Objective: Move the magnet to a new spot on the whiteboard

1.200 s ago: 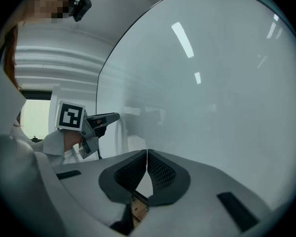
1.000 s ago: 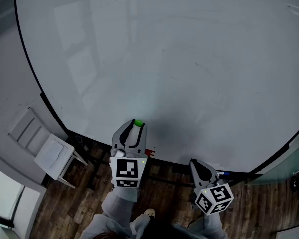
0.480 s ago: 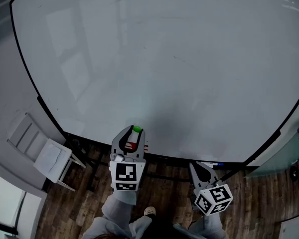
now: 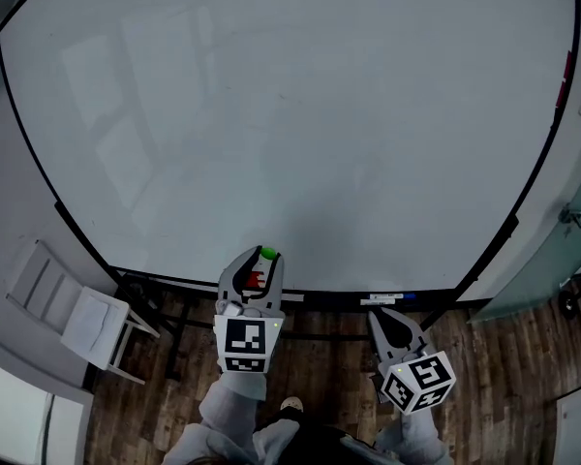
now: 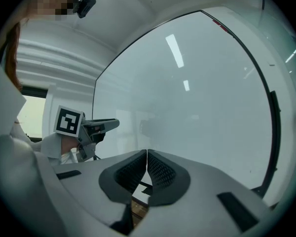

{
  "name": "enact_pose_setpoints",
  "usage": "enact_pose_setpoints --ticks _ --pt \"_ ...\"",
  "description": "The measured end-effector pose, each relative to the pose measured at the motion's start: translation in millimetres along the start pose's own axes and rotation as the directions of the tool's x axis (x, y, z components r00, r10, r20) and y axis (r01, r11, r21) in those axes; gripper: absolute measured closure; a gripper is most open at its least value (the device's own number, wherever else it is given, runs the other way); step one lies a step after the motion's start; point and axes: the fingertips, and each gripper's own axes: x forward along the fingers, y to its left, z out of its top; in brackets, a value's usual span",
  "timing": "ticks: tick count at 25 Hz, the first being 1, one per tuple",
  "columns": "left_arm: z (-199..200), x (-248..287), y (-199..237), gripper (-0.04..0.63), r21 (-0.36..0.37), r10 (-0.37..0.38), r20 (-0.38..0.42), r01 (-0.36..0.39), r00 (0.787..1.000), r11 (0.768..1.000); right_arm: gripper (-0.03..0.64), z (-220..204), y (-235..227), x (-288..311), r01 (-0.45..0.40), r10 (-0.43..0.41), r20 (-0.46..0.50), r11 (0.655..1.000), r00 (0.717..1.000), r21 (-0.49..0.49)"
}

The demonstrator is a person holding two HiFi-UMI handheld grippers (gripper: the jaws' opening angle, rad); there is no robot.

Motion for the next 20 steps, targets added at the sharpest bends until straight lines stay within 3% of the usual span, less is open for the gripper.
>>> enact_pose_setpoints --ticks 9,15,20 --pt "20 12 -66 0.471 0.005 -0.155 0.04 0.155 0.987 0.988 0.588 14 -22 -47 0.084 -0.083 0.026 0.995 0.996 -0.046" --pt "46 26 -103 0.471 -0.008 -0.263 0.084 0.265 0.961 0.964 0.588 37 -44 -69 0.139 -0.134 0.057 0.985 0.989 -0.099" --pt "76 39 -119 0.471 0.019 -0.312 0.124 0.312 0.942 0.95 0.588 75 -64 -74 0.148 -0.138 0.129 0.987 0.982 -0.068"
